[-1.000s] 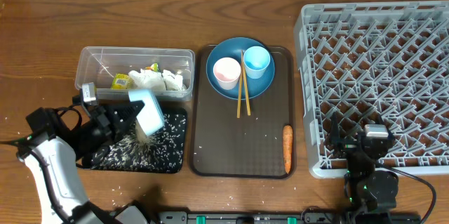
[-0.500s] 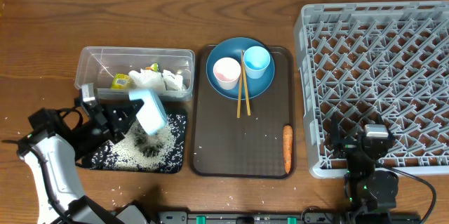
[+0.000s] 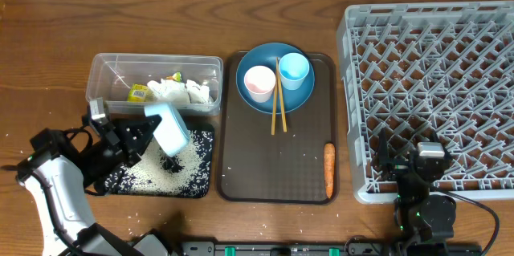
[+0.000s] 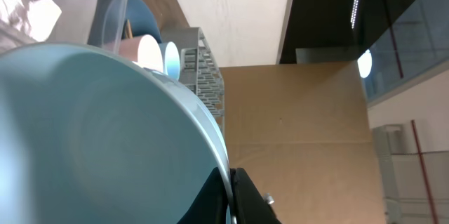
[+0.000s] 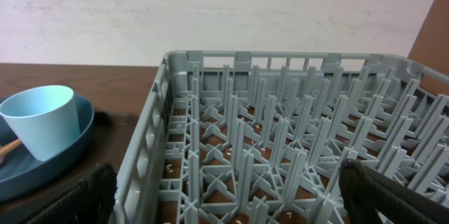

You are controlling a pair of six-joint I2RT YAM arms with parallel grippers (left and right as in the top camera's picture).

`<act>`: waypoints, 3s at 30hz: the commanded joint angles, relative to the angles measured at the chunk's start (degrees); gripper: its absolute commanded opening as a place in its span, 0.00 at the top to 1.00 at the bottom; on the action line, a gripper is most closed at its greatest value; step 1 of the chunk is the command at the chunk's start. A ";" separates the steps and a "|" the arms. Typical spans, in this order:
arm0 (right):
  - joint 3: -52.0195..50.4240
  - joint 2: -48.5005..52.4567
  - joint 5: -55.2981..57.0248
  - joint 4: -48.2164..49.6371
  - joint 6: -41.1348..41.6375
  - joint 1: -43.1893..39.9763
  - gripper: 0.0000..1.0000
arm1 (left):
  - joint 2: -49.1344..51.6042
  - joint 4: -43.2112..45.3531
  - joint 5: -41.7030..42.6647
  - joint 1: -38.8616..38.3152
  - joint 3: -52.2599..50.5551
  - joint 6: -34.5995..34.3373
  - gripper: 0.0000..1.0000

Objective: Sort waste into correct bins and load items into the dishwasher rack
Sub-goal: 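Tilt the bowl with the left gripper to pour rice onto the black tray, then carry the empty bowl right back to the brown tray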

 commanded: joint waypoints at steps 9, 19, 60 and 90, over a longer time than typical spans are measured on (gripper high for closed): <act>-0.07 -0.02 0.44 -0.22 -0.26 -0.20 0.01 | 0.42 0.48 1.62 0.76 -0.17 -1.03 0.94; -0.07 -0.02 0.44 -0.22 -0.26 -0.20 0.01 | 0.59 -2.43 0.85 0.81 -0.17 -0.37 0.94; -0.07 -0.02 0.44 -0.22 -0.26 -0.20 0.01 | -10.49 -5.44 -25.18 -14.38 9.35 -11.52 0.94; -0.07 -0.02 0.44 -0.22 -0.26 -0.20 0.01 | -3.96 22.51 -79.38 -88.26 9.29 -47.25 0.94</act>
